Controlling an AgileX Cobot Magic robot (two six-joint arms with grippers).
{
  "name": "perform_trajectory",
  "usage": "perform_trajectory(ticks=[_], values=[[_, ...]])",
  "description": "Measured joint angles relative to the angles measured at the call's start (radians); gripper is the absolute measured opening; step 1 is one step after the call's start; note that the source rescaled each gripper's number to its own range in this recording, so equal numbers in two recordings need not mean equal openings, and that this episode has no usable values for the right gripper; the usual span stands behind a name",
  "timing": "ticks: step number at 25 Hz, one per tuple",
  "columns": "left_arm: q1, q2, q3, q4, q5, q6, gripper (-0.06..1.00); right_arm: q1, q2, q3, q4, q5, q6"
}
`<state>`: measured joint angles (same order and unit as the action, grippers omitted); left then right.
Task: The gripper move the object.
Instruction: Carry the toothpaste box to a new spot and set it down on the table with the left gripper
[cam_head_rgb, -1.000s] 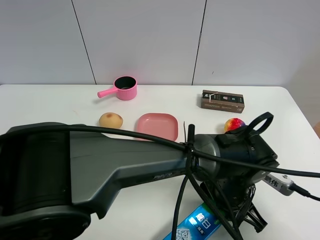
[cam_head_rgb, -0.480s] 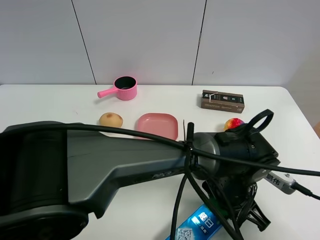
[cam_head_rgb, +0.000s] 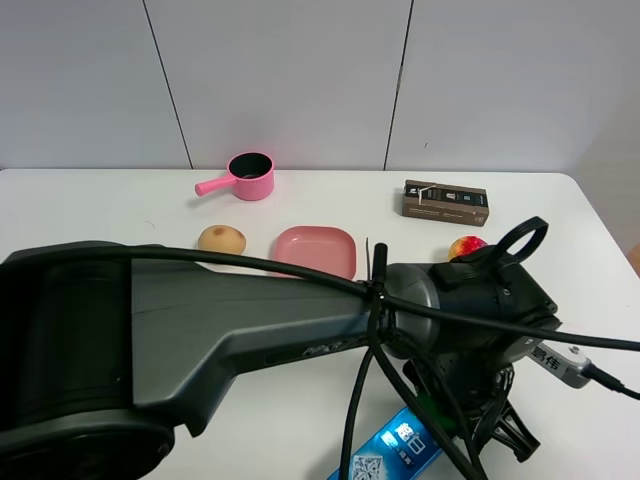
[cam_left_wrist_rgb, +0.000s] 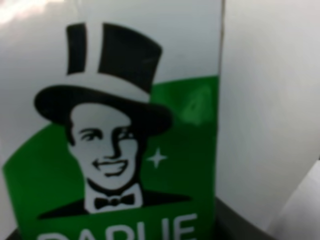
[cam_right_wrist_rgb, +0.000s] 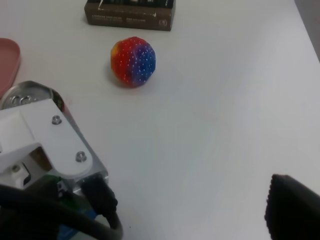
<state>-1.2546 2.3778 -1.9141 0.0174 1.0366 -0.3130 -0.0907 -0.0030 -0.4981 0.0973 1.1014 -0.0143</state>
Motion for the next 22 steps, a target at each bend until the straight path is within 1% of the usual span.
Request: perform_trajectory(ticks=[22], values=[[0.0,0.006,0.0,-0.017,0.019,-0.001,0.0,0.0,0.0,0.0,0.0,0.001,0.0]])
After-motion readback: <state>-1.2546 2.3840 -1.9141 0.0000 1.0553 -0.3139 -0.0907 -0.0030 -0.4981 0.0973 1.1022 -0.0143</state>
